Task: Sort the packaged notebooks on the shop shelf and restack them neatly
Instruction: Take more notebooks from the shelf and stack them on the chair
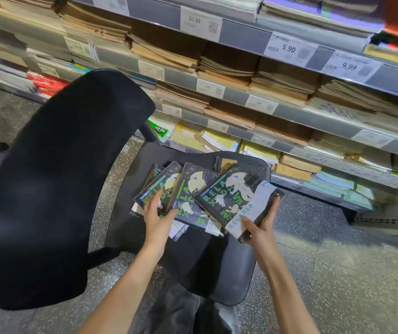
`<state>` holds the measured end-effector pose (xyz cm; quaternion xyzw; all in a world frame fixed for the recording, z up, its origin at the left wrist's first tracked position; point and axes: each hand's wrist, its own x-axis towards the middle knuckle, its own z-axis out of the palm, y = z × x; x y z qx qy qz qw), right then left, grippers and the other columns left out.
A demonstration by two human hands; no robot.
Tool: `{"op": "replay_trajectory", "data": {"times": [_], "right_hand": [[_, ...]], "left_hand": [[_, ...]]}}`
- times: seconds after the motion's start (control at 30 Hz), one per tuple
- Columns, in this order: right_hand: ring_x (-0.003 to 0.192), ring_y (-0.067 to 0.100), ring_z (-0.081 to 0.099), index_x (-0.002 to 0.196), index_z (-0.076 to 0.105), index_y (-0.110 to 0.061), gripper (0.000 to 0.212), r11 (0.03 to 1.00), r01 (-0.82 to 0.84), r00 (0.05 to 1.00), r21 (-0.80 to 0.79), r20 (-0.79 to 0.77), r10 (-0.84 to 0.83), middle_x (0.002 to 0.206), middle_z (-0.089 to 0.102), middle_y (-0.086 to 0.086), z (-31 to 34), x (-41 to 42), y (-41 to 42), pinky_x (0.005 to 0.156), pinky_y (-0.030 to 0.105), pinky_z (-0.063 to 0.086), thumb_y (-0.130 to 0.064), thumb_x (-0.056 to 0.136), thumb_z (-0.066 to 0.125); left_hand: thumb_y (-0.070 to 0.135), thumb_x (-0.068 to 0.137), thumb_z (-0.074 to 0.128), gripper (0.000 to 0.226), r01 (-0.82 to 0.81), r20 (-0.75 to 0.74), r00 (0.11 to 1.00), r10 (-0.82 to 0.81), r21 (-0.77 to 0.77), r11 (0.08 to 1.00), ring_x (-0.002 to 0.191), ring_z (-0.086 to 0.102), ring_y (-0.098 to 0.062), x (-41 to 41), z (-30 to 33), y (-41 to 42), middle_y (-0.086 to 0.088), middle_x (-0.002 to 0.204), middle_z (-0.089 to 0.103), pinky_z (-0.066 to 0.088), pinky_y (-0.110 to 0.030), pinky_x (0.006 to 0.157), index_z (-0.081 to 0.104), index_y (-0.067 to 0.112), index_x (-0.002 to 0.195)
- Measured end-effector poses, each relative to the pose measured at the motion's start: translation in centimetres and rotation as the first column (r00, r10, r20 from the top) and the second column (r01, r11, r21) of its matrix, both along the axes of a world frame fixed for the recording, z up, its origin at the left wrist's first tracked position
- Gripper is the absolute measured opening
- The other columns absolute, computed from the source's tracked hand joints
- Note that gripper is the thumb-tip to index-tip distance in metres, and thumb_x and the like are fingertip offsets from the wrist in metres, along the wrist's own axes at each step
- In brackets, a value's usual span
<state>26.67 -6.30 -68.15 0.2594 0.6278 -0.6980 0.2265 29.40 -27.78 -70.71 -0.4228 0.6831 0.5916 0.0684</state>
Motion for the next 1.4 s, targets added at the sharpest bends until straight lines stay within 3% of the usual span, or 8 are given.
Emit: {"op": "replay_trajectory", "data": {"times": [0.2, 0.43, 0.57, 0.7, 0.83, 1.07, 1.23, 1.4], "right_hand": [[0.119, 0.021, 0.052, 0.136, 0.000, -0.062, 0.095, 0.993, -0.119, 0.992, -0.005, 0.052, 0.119, 0.144, 0.037, -0.011, -0.2, -2.0, 1.6, 0.097, 0.056, 0.043, 0.008, 0.091, 0.048], [0.111, 0.012, 0.057, 0.136, 0.006, -0.062, 0.096, 0.966, -0.243, 0.969, -0.087, 0.021, 0.246, 0.112, 0.058, -0.028, 0.2, -2.9, 0.6, 0.092, 0.047, 0.048, 0.009, 0.089, 0.050], [0.117, 0.011, 0.053, 0.137, -0.004, -0.060, 0.097, 0.920, -0.386, 0.921, -0.063, 0.020, 0.388, 0.123, 0.044, -0.035, -0.4, -3.3, -0.4, 0.089, 0.036, 0.052, 0.007, 0.091, 0.049], [0.122, 0.008, 0.043, 0.139, -0.018, -0.049, 0.103, 0.932, -0.362, 0.931, 0.035, 0.067, 0.359, 0.140, 0.024, -0.020, -1.6, -3.4, -1.0, 0.094, 0.024, 0.042, 0.003, 0.089, 0.055], [0.126, 0.013, 0.043, 0.147, -0.011, -0.036, 0.104, 0.928, -0.353, 0.934, 0.117, 0.096, 0.344, 0.147, 0.030, -0.012, -2.4, -3.4, -1.7, 0.105, 0.034, 0.037, -0.017, 0.083, 0.069], [0.114, 0.014, 0.049, 0.149, 0.002, -0.032, 0.086, 0.916, -0.372, 0.927, 0.147, 0.103, 0.360, 0.142, 0.043, 0.000, -3.0, -4.7, -2.8, 0.093, 0.032, 0.048, -0.001, 0.089, 0.057], [0.103, 0.016, 0.051, 0.147, 0.017, -0.030, 0.072, 0.931, -0.346, 0.937, 0.117, 0.098, 0.336, 0.125, 0.047, -0.003, -2.6, -4.7, -3.2, 0.060, 0.008, 0.050, -0.001, 0.092, 0.053], [0.116, 0.020, 0.051, 0.145, 0.023, -0.029, 0.067, 0.953, -0.275, 0.960, 0.128, 0.097, 0.264, 0.118, 0.047, -0.009, -2.3, -4.5, -3.7, 0.091, 0.032, 0.049, -0.007, 0.092, 0.056]], "left_hand": [[0.016, 0.090, 0.059, 0.051, -0.037, -0.025, 0.999, 0.041, 0.153, 0.987, 0.131, 0.037, -0.013, -1.2, -0.2, -0.2, 0.006, 0.141, 0.041, 0.032, -0.028, 0.098, 0.041, 0.033, 0.135], [0.033, 0.094, 0.050, 0.050, 0.002, 0.019, 1.000, -0.007, 0.236, 0.972, 0.132, 0.034, -0.013, -1.9, 0.9, 0.0, 0.006, 0.147, 0.035, 0.028, -0.029, 0.101, 0.035, 0.029, 0.141], [0.036, 0.095, 0.047, 0.048, 0.014, 0.033, 0.999, -0.022, 0.229, 0.973, 0.132, 0.033, -0.011, -2.1, 1.0, -0.3, 0.006, 0.146, 0.036, 0.027, -0.026, 0.099, 0.036, 0.030, 0.140], [0.029, 0.094, 0.051, 0.052, 0.074, 0.034, 0.996, -0.084, 0.218, 0.973, 0.121, 0.036, -0.004, -2.1, 1.0, -0.2, 0.004, 0.144, 0.037, 0.027, -0.022, 0.096, 0.033, 0.024, 0.143], [0.024, 0.093, 0.054, 0.053, 0.099, 0.044, 0.993, -0.111, 0.218, 0.971, 0.129, 0.037, -0.010, -2.1, 0.6, -0.3, 0.002, 0.146, 0.037, 0.029, -0.023, 0.099, 0.034, 0.024, 0.142], [0.019, 0.093, 0.054, 0.051, 0.098, 0.055, 0.992, -0.112, 0.211, 0.973, 0.118, 0.044, -0.008, -2.5, 0.5, -0.3, 0.002, 0.139, 0.045, 0.033, -0.022, 0.095, 0.036, 0.021, 0.141], [0.018, 0.091, 0.057, 0.050, 0.146, 0.109, 0.981, -0.158, 0.113, 0.983, 0.123, 0.047, -0.018, -3.3, 0.1, -0.9, -0.002, 0.134, 0.051, 0.039, -0.033, 0.103, 0.040, 0.017, 0.139], [0.016, 0.091, 0.056, 0.046, 0.110, 0.163, 0.978, -0.131, 0.133, 0.985, 0.115, 0.054, -0.022, -4.3, 0.0, -1.4, -0.006, 0.125, 0.056, 0.044, -0.042, 0.100, 0.045, 0.021, 0.135]]}}
